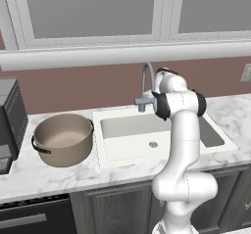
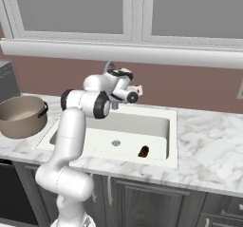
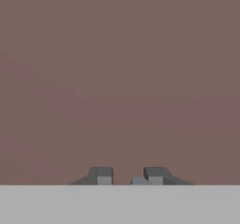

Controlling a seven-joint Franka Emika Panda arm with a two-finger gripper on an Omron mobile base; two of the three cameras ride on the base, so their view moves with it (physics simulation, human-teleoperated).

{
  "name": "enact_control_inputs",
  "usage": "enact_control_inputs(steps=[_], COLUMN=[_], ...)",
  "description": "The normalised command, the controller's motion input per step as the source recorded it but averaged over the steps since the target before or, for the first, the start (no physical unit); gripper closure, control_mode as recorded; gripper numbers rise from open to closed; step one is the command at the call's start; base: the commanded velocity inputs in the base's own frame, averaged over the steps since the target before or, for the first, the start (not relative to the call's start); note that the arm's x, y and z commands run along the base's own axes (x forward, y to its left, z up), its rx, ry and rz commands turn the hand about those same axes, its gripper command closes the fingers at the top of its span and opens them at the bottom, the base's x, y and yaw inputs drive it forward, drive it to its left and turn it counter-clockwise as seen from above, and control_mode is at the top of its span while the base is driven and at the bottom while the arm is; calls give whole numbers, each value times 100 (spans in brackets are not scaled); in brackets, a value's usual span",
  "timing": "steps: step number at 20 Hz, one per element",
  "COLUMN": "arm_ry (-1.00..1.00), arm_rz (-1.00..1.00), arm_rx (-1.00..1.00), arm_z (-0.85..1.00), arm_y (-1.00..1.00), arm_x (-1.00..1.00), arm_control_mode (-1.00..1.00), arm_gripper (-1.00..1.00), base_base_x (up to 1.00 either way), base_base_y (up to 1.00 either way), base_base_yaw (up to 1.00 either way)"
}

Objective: Dump the sweet potato from the pot into the sink. Then turn on the water and wash the sweet potato. Then turn off the water and put the sweet potato back in the pot.

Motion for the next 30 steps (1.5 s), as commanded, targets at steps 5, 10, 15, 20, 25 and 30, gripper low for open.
enact_control_inputs(steps=[5,10,15,20,25,30], arm_ry=[-12,-8,-7,-6,-5,-6], arm_rz=[15,10,7,5,3,1], arm_rx=[-6,0,0,0,0,0], arm_z=[4,0,0,0,0,0], arm_y=[27,2,-14,-51,-61,-57], arm_x=[14,1,0,-1,-7,-25], arm_control_mode=[-100,-100,-100,-100,-100,-100], arm_gripper=[100,-100,-100,-100,-100,-100], base_base_x=[0,0,0,0,0,0], base_base_y=[0,0,0,0,0,0], base_base_yaw=[0,0,0,0,0,0])
